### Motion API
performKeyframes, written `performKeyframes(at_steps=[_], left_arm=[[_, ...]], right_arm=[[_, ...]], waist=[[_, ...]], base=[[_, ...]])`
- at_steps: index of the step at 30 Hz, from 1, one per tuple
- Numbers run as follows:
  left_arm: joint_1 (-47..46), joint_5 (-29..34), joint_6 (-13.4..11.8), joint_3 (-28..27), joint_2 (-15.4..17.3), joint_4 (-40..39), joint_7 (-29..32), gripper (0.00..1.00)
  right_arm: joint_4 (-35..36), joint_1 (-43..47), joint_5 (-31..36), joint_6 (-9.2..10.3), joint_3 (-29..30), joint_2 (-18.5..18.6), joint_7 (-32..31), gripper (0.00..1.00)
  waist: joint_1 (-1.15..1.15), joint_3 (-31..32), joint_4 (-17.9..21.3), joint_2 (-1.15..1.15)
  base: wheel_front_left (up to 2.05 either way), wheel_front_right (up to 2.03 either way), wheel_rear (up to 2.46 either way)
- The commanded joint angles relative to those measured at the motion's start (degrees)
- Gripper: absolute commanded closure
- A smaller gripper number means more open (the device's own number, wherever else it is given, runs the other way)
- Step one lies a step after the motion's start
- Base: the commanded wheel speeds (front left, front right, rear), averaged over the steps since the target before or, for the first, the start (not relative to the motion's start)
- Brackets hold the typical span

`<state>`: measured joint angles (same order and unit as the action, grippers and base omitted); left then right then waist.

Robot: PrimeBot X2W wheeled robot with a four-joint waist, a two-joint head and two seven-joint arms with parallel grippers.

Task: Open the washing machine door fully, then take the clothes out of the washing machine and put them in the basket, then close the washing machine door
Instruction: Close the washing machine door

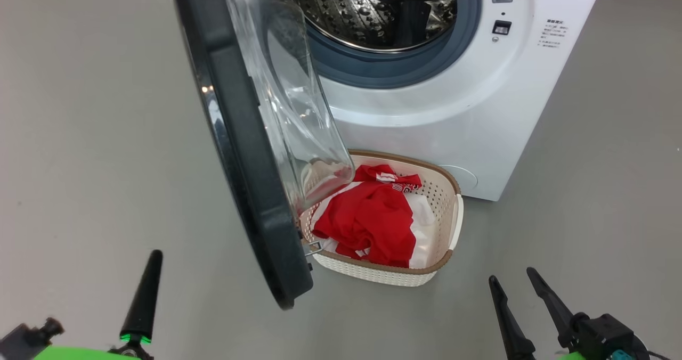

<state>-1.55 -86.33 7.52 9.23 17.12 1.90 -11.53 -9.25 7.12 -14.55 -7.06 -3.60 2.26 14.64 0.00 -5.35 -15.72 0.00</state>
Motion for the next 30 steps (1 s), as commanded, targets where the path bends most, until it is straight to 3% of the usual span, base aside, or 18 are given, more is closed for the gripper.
performKeyframes(at_steps=[1,7,14,21,30], left_arm=[[-2.7,-1.7,0.0,-1.5,2.4,-1.9,1.7,1.00],[-3.3,-7.3,0.0,-0.1,5.0,-5.0,13.1,1.00],[-3.4,-8.0,0.0,-1.2,3.2,-7.4,22.8,1.00],[-4.9,-6.0,0.0,-2.9,0.7,-7.3,26.6,1.00],[-9.0,-2.3,0.0,-1.3,-1.1,-7.7,26.4,1.00]], right_arm=[[1.3,-2.6,-0.6,-0.43,-1.3,0.6,0.4,0.00],[1.5,-2.9,-0.7,-0.43,-1.6,0.6,0.4,0.00],[1.6,-3.4,-1.0,-0.43,-1.8,0.6,0.4,0.00],[1.8,-4.0,-1.4,-0.43,-2.0,0.6,0.4,0.00],[2.3,-5.6,-2.5,-0.43,-2.1,0.6,0.4,0.00]], waist=[[0.00,-0.3,0.5,0.00],[0.00,-0.8,2.2,0.00],[0.00,-2.0,4.4,0.00],[0.00,-3.5,6.9,0.00],[0.00,-6.2,10.6,0.00]], base=[[0.00,0.00,0.00],[0.00,0.00,0.00],[0.00,0.00,0.00],[0.00,0.00,0.00],[0.00,0.00,0.00]])
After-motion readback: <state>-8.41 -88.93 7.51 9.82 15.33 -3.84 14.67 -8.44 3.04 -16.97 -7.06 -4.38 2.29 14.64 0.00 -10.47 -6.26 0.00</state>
